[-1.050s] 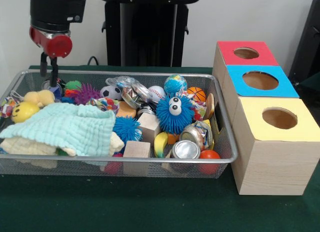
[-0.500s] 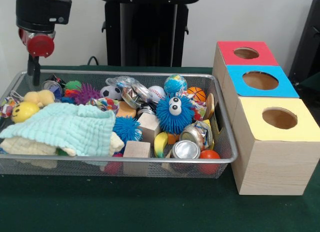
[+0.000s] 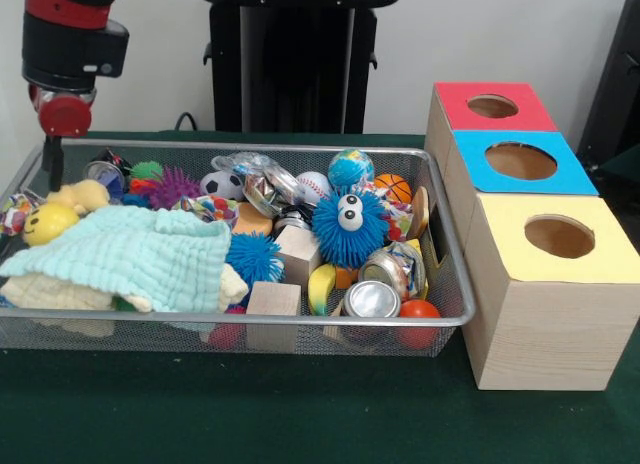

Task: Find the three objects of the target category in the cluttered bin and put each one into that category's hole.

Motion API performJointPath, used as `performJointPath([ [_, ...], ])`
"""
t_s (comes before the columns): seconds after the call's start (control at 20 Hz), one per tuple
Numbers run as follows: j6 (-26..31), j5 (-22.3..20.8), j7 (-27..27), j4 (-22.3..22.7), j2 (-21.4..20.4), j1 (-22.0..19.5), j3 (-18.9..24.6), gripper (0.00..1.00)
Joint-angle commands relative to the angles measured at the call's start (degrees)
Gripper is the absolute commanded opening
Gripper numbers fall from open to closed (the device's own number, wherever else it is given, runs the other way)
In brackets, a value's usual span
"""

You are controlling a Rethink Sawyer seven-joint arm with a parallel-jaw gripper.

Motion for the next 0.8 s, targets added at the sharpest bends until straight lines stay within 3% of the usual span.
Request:
performJointPath([
  [0.05,-5.81,-0.02,10.52,1.71,6.04,-2.23,6.56,1.0],
  [0.5,-2.81,2.2,10.0,2.28,4.45,-1.04,6.84,1.0],
  [0.8,-4.23,2.33,11.37,4.34,3.69,-0.31,7.05,1.0],
])
